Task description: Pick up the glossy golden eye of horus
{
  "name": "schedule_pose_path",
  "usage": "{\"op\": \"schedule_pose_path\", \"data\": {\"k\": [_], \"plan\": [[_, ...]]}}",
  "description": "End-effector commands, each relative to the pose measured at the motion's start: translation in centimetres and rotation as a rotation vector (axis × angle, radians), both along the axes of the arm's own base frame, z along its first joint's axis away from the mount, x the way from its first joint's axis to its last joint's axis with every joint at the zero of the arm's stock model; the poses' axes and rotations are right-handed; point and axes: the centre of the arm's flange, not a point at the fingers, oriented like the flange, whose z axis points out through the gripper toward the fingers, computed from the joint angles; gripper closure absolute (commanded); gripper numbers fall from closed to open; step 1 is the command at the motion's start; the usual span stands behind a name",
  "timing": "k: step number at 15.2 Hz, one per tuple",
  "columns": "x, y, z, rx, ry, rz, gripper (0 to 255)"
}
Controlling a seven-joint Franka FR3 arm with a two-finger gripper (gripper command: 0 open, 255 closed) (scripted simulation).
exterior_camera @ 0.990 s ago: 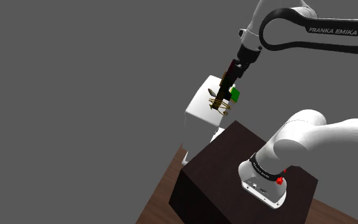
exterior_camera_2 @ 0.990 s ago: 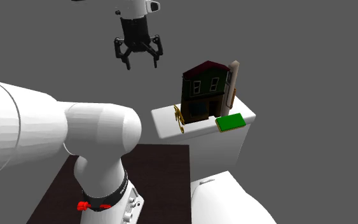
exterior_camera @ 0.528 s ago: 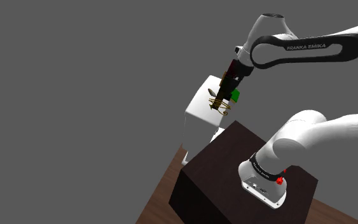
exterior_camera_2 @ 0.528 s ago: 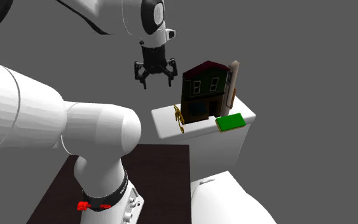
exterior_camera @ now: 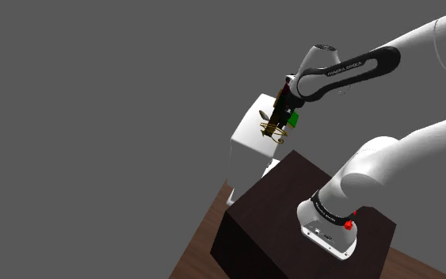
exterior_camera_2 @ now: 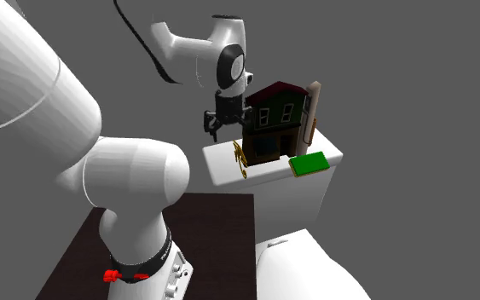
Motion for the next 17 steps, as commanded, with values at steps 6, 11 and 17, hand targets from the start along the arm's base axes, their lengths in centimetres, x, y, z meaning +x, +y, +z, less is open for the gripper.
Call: {"op": "schedule_pose_path", "data": {"k": [6,11,17], "plan": [[1.5,-3.9,-6.0,0.007,-0.009,0.059,0],[1.5,-3.9,-8.7,0.007,-0.009,0.059,0],[2.0,-4.2,-10.3,0.007,-0.013,0.06,255]]}}
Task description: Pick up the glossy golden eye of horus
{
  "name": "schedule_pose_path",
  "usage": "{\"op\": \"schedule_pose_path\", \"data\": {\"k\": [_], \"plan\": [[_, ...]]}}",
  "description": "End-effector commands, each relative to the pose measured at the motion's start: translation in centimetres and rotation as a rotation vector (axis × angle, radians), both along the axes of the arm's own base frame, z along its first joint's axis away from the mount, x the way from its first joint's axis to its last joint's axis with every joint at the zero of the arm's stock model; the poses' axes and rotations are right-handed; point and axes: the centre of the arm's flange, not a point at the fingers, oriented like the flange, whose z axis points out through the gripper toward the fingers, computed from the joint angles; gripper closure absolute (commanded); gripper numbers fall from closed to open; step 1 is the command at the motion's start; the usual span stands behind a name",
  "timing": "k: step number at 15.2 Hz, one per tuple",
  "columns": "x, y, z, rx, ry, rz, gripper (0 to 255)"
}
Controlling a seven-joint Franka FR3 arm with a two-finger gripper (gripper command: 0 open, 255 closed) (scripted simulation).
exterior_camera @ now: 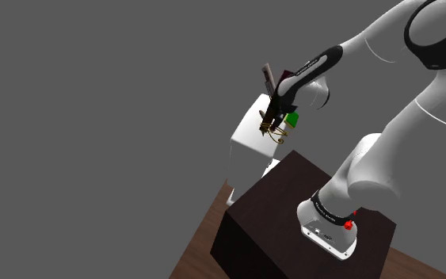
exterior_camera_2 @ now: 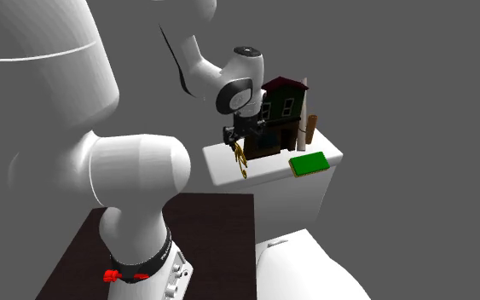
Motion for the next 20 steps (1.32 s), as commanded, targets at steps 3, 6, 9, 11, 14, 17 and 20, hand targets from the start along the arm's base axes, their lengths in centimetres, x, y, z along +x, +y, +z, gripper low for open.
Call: {"op": "schedule_pose_path", "data": {"k": [3,6,9,11,14,17,20], "plan": [[-0.9,-0.7,-3.3,0.01,0.104,0.002,255],[-1.2,-0.4,-2.5,-0.009,0.125,-0.005,255],[-1.6,0.8,-1.4,0.008,0.111,-0.001,255],[-1.6,0.8,-0.4,0.008,0.111,-0.001,255],[-1.6,0.8,1.2,0.008,0.111,-0.001,255],[-1.6,0.8,2.8,0.008,0.112,-0.001,255],[-1.6,0.8,4.4,0.008,0.112,-0.001,255]]}}
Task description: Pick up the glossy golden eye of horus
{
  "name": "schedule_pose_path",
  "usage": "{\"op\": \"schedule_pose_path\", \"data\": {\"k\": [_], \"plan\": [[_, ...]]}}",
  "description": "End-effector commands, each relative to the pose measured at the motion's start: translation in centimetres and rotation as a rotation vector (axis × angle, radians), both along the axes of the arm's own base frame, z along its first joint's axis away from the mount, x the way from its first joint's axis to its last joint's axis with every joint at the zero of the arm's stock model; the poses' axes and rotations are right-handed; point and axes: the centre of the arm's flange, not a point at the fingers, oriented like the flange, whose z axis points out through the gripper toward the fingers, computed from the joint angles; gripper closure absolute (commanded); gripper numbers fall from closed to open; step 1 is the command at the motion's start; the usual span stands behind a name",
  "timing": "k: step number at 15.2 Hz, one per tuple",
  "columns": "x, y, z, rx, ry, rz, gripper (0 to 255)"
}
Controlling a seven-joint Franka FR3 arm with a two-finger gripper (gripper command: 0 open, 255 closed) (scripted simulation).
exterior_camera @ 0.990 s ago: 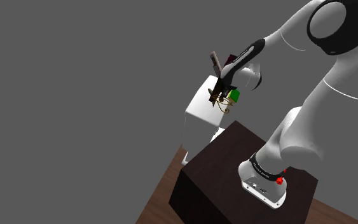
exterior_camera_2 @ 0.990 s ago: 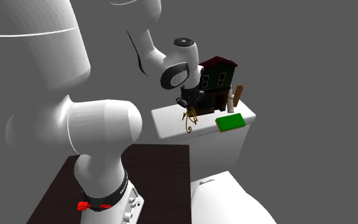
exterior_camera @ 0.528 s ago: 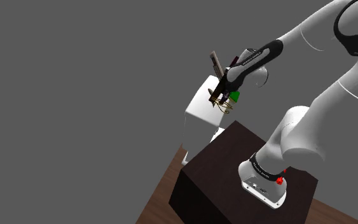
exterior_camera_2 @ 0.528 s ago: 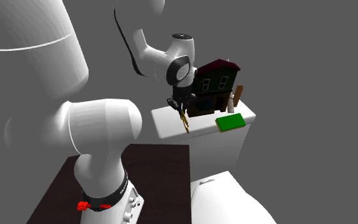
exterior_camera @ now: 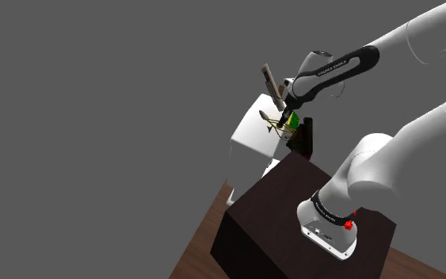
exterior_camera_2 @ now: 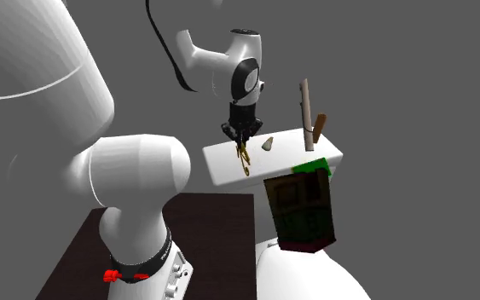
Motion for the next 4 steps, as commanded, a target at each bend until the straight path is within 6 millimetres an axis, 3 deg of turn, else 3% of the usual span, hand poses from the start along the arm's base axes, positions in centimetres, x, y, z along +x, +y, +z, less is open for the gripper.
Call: {"op": "schedule_pose_path", "data": {"k": [1,4], "plan": [[0.01,-0.05,1.01,-0.001,0.001,0.0,255],[0.01,-0.05,1.62,-0.001,0.001,0.0,255]]}}
